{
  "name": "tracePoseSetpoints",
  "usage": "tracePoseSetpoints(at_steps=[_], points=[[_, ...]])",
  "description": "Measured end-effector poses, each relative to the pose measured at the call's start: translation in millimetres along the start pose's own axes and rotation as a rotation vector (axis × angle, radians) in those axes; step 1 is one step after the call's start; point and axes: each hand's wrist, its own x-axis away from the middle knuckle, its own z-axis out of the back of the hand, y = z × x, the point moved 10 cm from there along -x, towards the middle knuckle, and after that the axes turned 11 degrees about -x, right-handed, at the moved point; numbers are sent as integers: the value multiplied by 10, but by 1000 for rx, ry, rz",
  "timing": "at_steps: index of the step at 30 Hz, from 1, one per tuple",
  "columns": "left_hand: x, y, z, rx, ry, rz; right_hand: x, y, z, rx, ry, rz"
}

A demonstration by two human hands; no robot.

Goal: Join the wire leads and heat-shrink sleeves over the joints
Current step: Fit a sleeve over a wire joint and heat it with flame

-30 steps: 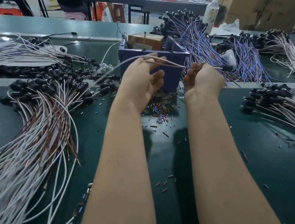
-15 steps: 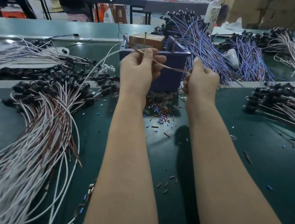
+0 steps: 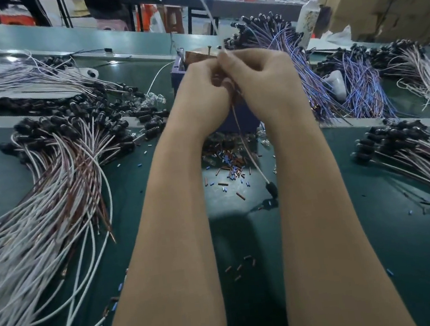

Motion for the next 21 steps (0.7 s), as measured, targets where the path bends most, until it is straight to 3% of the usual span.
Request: tracePoseSetpoints(at_steps=[5, 7, 12, 15, 18, 21], points=[[17, -202, -188, -192, -172, 117, -30, 308, 53, 163, 34, -142], [51, -325, -236, -130, -210, 222, -30, 426, 55, 229, 9, -200], [11, -464, 1, 73, 73, 344, 77, 663, -141, 214, -224, -383], [20, -521, -27, 143, 92, 351, 189, 738, -295, 190, -346, -472], [46, -568, -145, 91, -19, 353, 142, 777, -249, 150, -281, -479], [86, -571, -214, 9, -124, 376, 49, 750, -172, 261, -204, -408]])
